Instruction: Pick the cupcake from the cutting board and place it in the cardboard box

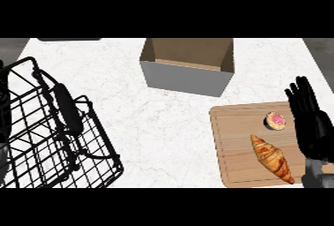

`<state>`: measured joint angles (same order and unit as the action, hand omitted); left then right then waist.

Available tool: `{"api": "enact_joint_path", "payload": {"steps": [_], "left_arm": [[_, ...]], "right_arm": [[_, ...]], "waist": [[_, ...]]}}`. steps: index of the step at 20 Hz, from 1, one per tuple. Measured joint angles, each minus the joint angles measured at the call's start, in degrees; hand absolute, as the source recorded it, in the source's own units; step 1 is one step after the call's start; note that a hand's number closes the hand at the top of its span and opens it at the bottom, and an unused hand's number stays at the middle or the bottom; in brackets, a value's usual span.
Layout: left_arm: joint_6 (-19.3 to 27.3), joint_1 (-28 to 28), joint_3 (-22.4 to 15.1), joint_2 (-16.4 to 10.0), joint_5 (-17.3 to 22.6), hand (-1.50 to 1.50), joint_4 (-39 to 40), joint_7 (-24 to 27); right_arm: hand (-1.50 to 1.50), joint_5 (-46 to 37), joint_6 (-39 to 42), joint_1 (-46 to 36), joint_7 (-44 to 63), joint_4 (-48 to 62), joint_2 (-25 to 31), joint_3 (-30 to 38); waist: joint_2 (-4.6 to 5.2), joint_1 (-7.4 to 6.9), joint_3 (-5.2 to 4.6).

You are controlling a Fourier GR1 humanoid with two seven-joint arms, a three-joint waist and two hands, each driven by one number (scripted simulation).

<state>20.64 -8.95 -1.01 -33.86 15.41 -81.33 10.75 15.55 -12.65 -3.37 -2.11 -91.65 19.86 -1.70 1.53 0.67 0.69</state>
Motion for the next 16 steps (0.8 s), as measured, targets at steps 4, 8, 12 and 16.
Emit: {"api": "enact_joint_path", "payload": {"steps": [4, 8, 12, 16], "left_arm": [[-12.45, -2.14, 5.19, 2.63, 8.53, 0.00, -0.83, -16.92], [-12.91, -2.42, 5.87, 1.64, 8.12, 0.00, 2.16, -13.17], [-12.56, -3.94, 6.25, 1.69, 6.87, 0.00, 4.93, -10.36], [-14.01, -4.67, 6.69, 2.09, 6.33, 0.00, 6.55, -9.68]], "right_arm": [[-1.50, 2.48, 6.28, -3.76, -1.47, -0.60, 5.41, 3.29], [-1.50, 1.15, 14.18, -7.54, -3.94, -1.57, 14.89, 5.40], [-1.50, -0.35, 21.12, -8.77, -9.17, 1.22, 21.25, 6.77], [-1.50, -4.15, 26.56, -9.31, -16.95, 2.96, 26.29, 6.75]], "waist": [[-0.72, 0.10, -1.87], [-0.52, 1.73, -2.77], [0.03, 2.03, -2.57], [0.14, 2.01, -2.33]]}}
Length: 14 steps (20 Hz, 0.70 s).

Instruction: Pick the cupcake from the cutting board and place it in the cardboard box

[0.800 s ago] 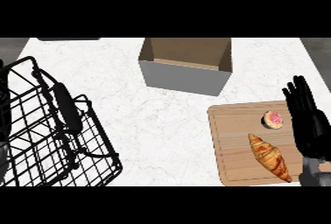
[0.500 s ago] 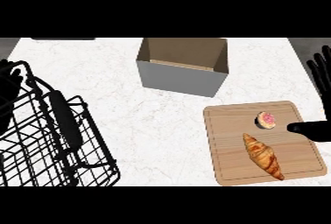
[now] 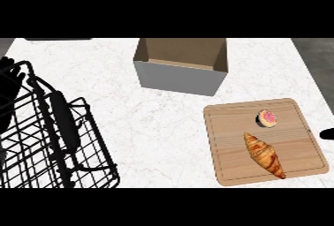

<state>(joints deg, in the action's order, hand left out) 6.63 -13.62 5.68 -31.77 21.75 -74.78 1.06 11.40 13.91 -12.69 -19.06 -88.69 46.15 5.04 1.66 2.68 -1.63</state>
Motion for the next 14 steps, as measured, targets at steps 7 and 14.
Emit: {"api": "enact_joint_path", "payload": {"steps": [7, 14], "left_arm": [[-1.67, -3.69, 1.19, -0.80, -3.75, 0.00, 3.65, 4.78], [-6.82, -9.60, -10.03, 4.08, -10.78, 0.00, 7.07, 3.57]], "right_arm": [[-1.50, -9.76, 5.44, -0.45, -10.16, 2.17, 8.37, -2.21], [-1.50, -23.42, 7.36, 0.43, -14.14, 1.97, 16.28, -8.36]], "waist": [[0.30, -0.27, -0.79], [-0.02, -1.62, 0.10]]}}
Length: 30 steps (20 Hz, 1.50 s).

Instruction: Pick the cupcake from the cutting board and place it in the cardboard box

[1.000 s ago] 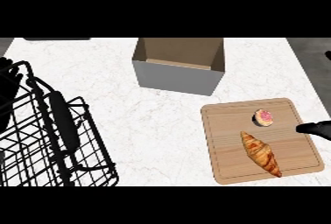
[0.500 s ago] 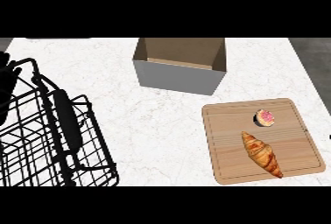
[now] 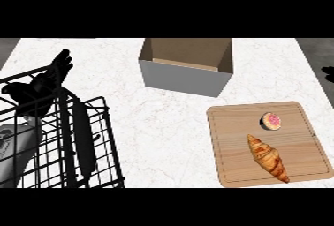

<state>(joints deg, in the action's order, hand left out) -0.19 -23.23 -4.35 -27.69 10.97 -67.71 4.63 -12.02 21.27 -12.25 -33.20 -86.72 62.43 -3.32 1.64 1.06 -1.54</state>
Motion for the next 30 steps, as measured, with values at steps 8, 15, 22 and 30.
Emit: {"api": "enact_joint_path", "payload": {"steps": [8, 15, 22, 30], "left_arm": [[-0.45, -0.50, -4.14, 3.28, -2.16, 0.00, -1.68, 0.54], [-1.09, 2.42, -4.14, 2.24, -3.39, 0.00, -3.36, -0.10], [-1.91, 2.72, -4.12, 1.94, -4.22, 0.00, -4.06, -1.77], [-1.26, 3.27, -3.52, 2.75, -5.29, 0.00, -4.84, -1.87]], "right_arm": [[-1.50, -12.39, -2.06, 2.32, 5.02, -3.77, 1.28, -5.88], [-1.50, -18.32, -0.46, 3.09, 14.71, -7.78, -2.50, -10.30], [-1.50, -23.09, -0.70, 3.13, 18.69, -7.19, -5.95, -12.83], [-1.50, -27.46, -2.77, 2.63, 21.19, -6.08, -9.35, -13.39]], "waist": [[-0.72, -1.20, 0.60], [-0.78, -1.70, 0.60], [-0.59, -1.83, 0.57], [-0.63, -1.82, 0.66]]}}
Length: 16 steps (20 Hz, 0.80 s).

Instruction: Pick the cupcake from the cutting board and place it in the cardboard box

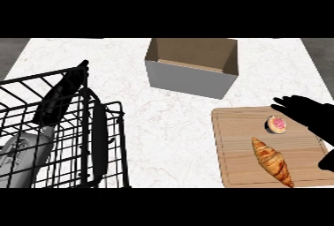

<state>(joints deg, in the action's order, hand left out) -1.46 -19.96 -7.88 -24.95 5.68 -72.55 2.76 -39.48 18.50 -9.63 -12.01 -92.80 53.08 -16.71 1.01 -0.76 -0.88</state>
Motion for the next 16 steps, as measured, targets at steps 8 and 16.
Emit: {"api": "enact_joint_path", "payload": {"steps": [8, 16], "left_arm": [[-1.22, 0.35, 0.05, 0.30, -0.87, 0.00, -0.22, 0.57], [-1.68, 2.16, 0.07, 1.08, -1.55, 0.00, -2.43, 0.93]], "right_arm": [[-1.50, -5.88, -1.98, -1.67, 1.07, 4.99, -3.44, -1.84], [-1.50, -9.08, -4.20, -3.55, -2.40, 11.87, -6.90, -2.57]], "waist": [[0.08, -0.12, -0.01], [0.00, -0.14, 0.11]]}}
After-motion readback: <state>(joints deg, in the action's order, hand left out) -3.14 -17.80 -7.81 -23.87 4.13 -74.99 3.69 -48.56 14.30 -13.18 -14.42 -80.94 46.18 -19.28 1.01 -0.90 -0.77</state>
